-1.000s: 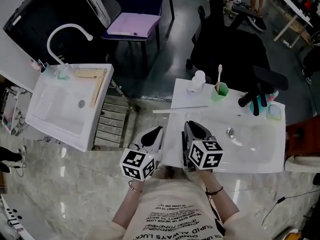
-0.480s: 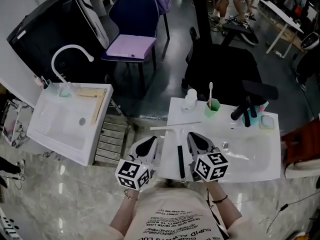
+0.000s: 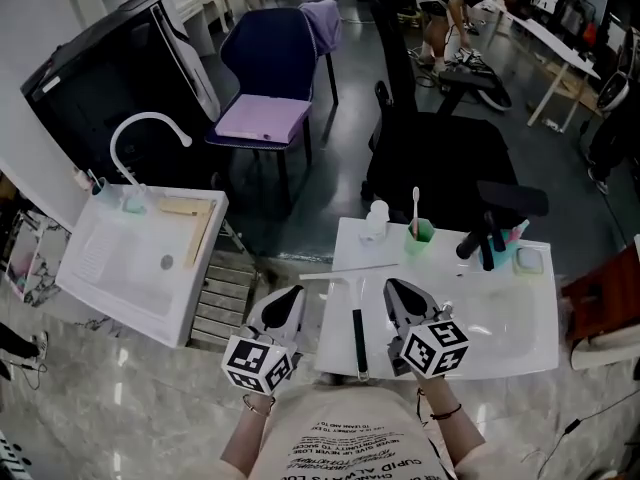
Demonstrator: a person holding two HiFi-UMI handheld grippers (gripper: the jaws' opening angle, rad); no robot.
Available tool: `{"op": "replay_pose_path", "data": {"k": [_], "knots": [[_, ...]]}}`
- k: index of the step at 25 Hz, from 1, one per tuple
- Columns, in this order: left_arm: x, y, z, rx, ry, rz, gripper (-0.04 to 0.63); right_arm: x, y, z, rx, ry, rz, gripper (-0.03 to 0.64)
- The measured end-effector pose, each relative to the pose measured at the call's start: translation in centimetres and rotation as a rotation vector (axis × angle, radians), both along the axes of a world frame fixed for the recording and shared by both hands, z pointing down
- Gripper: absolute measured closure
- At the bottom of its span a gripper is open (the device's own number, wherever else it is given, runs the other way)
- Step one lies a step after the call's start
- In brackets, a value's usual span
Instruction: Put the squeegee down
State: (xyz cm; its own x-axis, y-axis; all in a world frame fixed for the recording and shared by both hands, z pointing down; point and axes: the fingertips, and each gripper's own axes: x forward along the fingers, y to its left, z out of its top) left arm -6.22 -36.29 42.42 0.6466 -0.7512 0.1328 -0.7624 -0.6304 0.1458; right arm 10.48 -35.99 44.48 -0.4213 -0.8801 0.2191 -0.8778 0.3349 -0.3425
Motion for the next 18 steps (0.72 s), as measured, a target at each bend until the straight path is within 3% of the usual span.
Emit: {"op": "replay_pose_path", "data": {"k": [18], "knots": [[-1.7,-0.5,-1.6,0.058,0.0,-0.069,0.572,2.5,-0.3,-2.8,0.084,-0.016,0.045,0.612]]}}
